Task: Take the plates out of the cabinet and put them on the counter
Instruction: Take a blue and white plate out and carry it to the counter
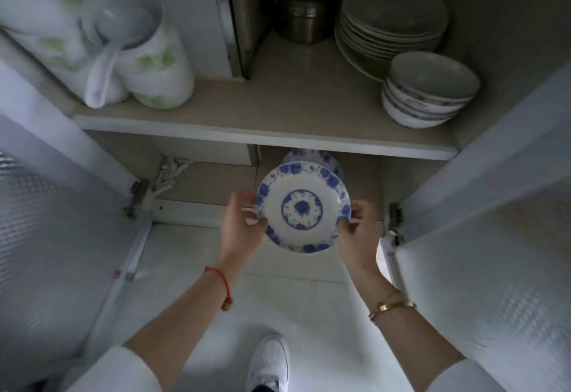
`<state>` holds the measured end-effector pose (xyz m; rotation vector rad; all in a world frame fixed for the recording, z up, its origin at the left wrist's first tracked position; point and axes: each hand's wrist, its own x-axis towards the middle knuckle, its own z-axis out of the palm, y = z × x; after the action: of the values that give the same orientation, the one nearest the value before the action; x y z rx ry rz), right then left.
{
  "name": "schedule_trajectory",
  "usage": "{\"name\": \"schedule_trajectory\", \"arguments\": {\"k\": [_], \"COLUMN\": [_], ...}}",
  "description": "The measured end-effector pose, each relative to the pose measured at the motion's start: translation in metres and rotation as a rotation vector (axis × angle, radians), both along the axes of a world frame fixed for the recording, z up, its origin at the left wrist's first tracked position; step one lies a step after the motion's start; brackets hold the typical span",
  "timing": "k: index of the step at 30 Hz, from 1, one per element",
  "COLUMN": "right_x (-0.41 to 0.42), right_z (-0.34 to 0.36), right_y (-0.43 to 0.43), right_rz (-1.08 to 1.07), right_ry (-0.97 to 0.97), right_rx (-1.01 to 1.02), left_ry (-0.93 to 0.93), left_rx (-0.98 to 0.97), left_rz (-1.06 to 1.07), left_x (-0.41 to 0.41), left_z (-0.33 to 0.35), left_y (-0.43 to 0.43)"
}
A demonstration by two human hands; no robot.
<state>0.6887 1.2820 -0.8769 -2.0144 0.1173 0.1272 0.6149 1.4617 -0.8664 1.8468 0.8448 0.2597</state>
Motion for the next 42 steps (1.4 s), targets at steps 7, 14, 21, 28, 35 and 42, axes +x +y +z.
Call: {"name": "schedule_trajectory", "arguments": {"k": [7,14,21,28,35,42], "right_x": [-0.097,-0.152,-0.199,-0.253,-0.313,-0.368], "right_z": [0.173,0.39,0.574,0.681,0.733,0.74], "right_y": [-0.04,-0.091,-0.168,-0.241,-0.286,-0.328], "right_rz": [-0.057,-0.163,-0.251,-0.383,-0.557,-0.828], "right_ry": [0.015,0.039,-0.001,-0.106,-0.235,-0.264], "right_rx": [0.008,0.088,0.183,0.288,0.291,0.224], "left_ry": [-0.111,-0.185,-0.25,-0.349,-0.32,-0.268], "left_rx": [-0.114,-0.095,-0.104,-0.14,-0.199,-0.224], "left_rz": [0.031,-0.064,-0.19,-0.329,-0.551,-0.862], "left_x": [-0.088,-0.133,-0.17,-0.194,-0.204,-0.199], "left_z": [0.177,0.386,0.568,0.678,0.725,0.735], "left_y": [-0.052,-0.093,-0.158,-0.22,-0.262,-0.316]}}
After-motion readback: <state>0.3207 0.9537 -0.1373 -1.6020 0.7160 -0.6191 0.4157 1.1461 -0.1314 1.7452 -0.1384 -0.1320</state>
